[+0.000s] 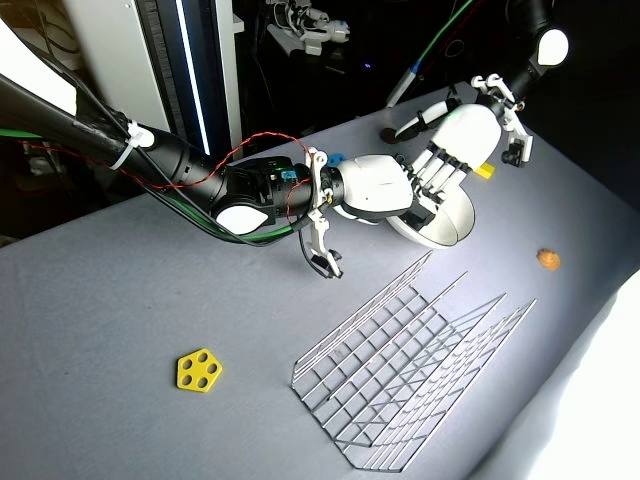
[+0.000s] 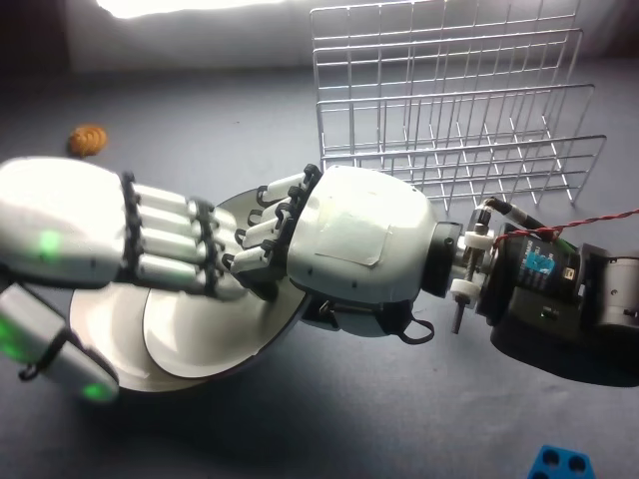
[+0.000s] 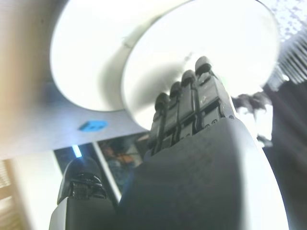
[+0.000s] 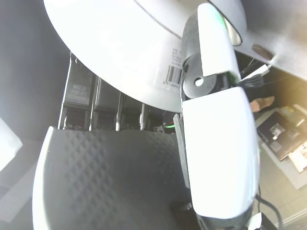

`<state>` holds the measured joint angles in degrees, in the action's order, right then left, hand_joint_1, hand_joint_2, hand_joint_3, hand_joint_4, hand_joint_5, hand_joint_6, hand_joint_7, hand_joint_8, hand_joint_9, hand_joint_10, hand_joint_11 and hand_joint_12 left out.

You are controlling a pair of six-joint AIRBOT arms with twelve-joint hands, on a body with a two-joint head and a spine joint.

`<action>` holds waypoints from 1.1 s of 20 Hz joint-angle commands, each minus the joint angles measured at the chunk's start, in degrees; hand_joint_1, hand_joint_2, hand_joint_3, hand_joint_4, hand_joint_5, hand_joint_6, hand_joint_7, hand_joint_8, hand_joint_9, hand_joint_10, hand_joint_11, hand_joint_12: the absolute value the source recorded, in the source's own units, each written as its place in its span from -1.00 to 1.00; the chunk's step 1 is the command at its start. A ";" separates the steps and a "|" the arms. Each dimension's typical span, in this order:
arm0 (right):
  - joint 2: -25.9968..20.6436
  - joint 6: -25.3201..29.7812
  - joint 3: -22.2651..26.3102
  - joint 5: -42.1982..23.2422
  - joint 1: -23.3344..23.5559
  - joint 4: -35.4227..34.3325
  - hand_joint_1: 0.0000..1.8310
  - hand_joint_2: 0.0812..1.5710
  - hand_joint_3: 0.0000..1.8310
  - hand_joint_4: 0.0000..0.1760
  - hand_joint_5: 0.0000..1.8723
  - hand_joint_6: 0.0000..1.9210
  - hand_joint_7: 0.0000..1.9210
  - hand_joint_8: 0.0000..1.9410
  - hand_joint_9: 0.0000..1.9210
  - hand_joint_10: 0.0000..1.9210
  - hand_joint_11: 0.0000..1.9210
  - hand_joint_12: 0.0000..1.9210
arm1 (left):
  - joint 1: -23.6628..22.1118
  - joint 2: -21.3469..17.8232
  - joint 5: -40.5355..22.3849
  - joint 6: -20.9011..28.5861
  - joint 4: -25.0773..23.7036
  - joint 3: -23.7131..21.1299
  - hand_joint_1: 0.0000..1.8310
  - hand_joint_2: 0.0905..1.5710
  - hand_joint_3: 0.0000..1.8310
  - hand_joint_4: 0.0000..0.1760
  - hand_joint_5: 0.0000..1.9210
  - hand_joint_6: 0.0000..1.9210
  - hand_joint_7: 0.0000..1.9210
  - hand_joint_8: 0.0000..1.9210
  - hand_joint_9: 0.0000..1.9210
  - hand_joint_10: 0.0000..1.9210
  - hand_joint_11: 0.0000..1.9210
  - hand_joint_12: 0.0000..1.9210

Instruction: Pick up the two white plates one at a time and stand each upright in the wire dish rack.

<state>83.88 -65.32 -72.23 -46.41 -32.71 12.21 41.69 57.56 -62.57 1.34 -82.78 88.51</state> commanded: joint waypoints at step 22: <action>-5.16 -0.07 9.02 -7.22 2.83 -1.50 0.27 0.54 -1.00 -0.90 -0.16 0.41 -0.19 0.28 -0.06 -0.38 -0.36 0.42 | -1.20 -8.62 -1.85 6.04 4.42 2.73 -1.00 0.38 -1.00 -1.00 -0.97 -1.00 -0.96 -1.00 -0.97 -1.00 -1.00 -0.84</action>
<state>78.72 -65.45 -63.44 -45.54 -30.89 10.52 40.93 49.10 -62.35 7.25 -82.46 91.05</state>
